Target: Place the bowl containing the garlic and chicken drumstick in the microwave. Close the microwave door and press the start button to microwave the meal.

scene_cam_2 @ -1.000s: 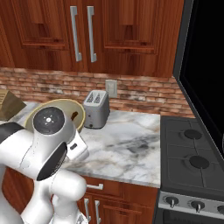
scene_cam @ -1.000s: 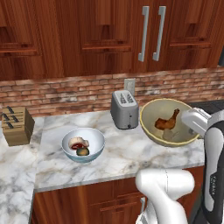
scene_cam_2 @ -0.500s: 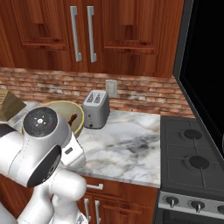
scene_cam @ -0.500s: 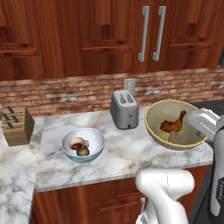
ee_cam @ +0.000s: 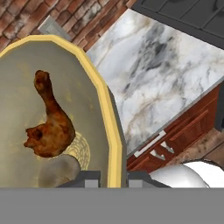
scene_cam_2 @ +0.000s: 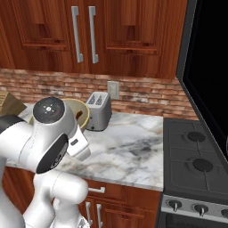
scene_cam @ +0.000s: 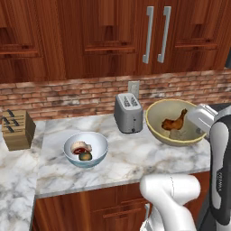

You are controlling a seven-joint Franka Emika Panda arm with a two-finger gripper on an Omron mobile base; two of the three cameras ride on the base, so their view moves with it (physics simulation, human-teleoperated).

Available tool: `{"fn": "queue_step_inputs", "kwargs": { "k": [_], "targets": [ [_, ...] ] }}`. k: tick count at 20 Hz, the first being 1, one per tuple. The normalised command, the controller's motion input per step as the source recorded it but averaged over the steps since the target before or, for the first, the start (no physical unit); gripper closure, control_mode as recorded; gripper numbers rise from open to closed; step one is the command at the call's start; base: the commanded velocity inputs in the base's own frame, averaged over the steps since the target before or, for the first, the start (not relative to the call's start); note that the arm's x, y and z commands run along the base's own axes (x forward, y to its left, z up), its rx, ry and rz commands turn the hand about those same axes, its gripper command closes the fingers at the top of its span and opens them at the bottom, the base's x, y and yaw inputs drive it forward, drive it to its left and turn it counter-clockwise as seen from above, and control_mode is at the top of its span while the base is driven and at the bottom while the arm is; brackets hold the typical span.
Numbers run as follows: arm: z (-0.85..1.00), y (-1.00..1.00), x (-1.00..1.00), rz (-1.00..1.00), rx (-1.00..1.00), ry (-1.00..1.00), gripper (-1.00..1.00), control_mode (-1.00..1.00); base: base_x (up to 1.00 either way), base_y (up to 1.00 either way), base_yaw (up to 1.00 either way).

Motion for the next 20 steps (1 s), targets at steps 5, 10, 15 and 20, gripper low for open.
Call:
{"fn": "queue_step_inputs", "kwargs": {
  "k": [5, 10, 15, 20],
  "targets": [
    [0.0, 0.0, 0.1, 0.0, 0.0, 0.0, 1.0, -1.0, 0.0, 0.0, 0.0],
    [0.0, 0.0, 0.02, 0.0, 0.0, 0.0, 1.0, 1.0, 0.0, 0.0, 0.0],
    [0.0, 0.0, 0.0, 0.0, 0.0, 0.0, 1.0, 1.0, -0.32, -0.07, 0.0],
    [0.0, 0.0, 0.0, 0.0, 0.0, 0.0, 1.0, 1.0, -0.72, -0.13, 0.0]
  ]
}}
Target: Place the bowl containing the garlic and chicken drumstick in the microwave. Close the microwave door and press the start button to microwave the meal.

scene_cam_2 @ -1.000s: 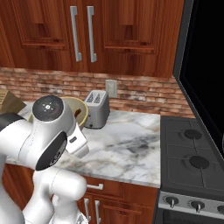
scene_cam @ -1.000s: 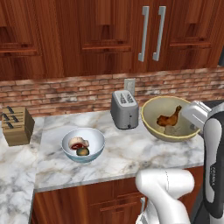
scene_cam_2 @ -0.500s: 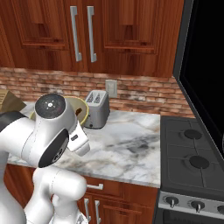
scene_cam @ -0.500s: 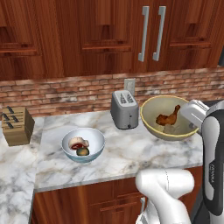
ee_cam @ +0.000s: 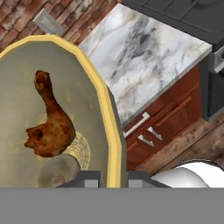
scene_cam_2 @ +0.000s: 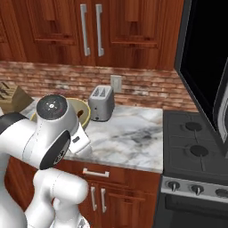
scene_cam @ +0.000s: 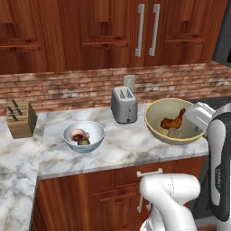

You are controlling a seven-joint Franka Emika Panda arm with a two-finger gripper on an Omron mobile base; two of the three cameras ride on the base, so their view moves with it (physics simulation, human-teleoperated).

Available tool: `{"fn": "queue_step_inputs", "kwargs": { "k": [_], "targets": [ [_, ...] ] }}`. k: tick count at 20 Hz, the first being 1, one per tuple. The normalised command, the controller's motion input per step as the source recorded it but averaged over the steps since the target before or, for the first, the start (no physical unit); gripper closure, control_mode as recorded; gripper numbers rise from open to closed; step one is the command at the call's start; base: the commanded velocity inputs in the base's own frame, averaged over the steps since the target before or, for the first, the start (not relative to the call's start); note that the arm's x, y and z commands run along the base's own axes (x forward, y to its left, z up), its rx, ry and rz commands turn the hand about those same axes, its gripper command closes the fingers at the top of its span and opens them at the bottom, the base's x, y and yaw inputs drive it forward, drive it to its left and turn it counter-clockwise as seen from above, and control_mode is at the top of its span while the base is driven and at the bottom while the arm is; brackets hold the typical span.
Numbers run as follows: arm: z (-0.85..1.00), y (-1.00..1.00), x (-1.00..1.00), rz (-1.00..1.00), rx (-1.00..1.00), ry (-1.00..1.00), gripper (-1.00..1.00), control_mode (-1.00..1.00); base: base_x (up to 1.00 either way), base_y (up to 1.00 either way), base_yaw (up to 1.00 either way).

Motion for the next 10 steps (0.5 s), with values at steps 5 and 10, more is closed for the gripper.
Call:
{"fn": "queue_step_inputs", "kwargs": {
  "k": [5, 10],
  "targets": [
    [0.0, 0.0, 0.0, 0.0, 0.0, 0.0, 1.0, 1.0, -0.78, -0.22, -0.09],
    [0.0, 0.0, 0.0, 0.0, 0.0, 0.0, 1.0, 1.0, -0.68, -0.41, -0.29]
  ]
}}
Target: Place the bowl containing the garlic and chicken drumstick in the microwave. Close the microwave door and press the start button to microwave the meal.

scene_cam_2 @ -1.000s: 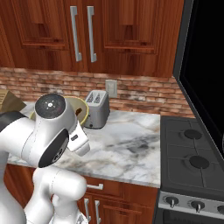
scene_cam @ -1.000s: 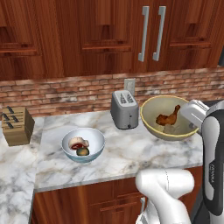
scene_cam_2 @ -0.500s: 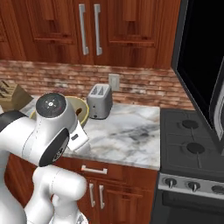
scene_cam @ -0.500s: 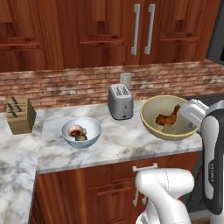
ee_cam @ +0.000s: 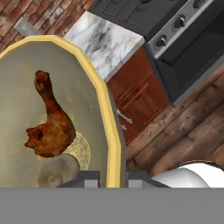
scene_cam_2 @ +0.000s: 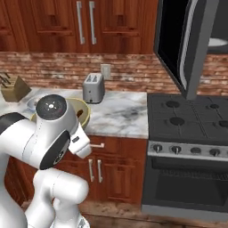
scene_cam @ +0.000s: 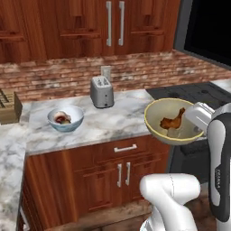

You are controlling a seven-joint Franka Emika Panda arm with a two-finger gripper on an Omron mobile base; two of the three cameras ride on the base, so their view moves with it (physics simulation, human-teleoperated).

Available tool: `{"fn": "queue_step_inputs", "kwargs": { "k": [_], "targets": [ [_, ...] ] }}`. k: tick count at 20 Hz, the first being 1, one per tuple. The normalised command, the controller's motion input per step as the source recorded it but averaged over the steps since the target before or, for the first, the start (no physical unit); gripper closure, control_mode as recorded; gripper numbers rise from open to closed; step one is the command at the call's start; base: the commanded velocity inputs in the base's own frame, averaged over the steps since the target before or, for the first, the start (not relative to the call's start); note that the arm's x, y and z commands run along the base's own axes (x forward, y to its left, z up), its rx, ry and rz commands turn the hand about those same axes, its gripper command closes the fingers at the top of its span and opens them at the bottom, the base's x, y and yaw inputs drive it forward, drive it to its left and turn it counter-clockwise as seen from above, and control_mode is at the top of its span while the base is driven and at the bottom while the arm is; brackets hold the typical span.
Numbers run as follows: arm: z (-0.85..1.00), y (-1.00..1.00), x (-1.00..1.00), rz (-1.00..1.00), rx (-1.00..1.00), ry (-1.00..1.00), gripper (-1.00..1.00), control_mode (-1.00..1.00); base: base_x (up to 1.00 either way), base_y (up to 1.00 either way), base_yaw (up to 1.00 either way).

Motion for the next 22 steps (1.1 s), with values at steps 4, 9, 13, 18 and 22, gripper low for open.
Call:
{"fn": "queue_step_inputs", "kwargs": {
  "k": [4, 9, 13, 18, 22],
  "targets": [
    [0.0, 0.0, 0.0, 0.0, 0.0, 0.0, 1.0, 1.0, -0.49, -0.39, -0.41],
    [0.0, 0.0, 0.0, 0.0, 0.0, 0.0, 1.0, 1.0, -0.13, -0.46, -0.43],
    [0.0, 0.0, 0.0, 0.0, 0.0, 0.0, 1.0, 1.0, 0.0, -0.51, -0.41],
    [0.0, 0.0, 0.0, 0.0, 0.0, 0.0, 1.0, 1.0, 0.07, -0.62, -0.38],
    [0.0, 0.0, 0.0, 0.0, 0.0, 0.0, 1.0, 1.0, 0.33, -0.68, -0.26]
  ]
}}
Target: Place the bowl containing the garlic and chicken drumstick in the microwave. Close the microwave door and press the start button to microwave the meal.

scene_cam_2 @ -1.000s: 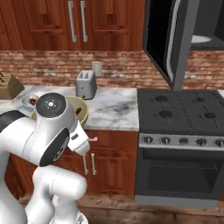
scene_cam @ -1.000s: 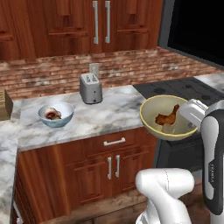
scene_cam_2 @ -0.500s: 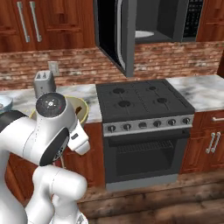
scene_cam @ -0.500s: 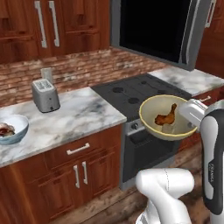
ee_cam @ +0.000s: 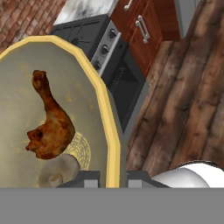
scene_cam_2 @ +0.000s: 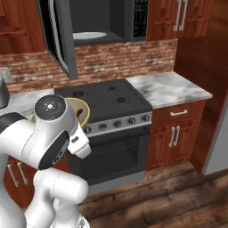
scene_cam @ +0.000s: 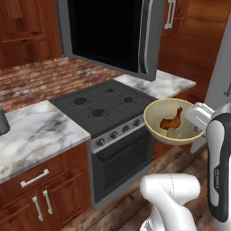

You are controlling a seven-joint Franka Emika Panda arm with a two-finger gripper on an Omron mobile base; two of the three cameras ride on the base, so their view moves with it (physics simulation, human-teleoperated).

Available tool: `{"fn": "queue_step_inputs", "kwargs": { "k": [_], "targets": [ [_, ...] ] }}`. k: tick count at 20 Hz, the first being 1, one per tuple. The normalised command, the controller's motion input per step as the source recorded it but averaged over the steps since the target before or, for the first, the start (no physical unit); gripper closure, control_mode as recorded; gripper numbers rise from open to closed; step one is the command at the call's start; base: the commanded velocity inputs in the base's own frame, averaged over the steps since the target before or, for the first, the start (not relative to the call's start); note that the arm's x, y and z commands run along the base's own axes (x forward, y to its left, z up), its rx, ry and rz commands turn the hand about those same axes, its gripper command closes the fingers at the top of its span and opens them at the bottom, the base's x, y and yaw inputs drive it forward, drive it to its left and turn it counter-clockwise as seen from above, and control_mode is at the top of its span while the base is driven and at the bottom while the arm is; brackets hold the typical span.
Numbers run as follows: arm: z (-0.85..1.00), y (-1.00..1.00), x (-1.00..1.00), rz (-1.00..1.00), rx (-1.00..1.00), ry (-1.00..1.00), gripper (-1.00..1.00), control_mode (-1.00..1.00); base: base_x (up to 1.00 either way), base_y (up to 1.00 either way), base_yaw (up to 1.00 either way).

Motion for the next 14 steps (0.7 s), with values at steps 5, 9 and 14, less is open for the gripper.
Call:
{"fn": "queue_step_inputs", "kwargs": {
  "k": [5, 9, 14],
  "targets": [
    [0.0, 0.0, 0.0, 0.0, 0.0, 0.0, 1.0, 1.0, 0.49, -0.66, -0.19],
    [0.0, 0.0, 0.0, 0.0, 0.0, 0.0, 1.0, 1.0, 0.64, -0.5, -0.04],
    [0.0, 0.0, 0.0, 0.0, 0.0, 0.0, 1.0, 1.0, 0.64, -0.44, 0.15]
  ]
}}
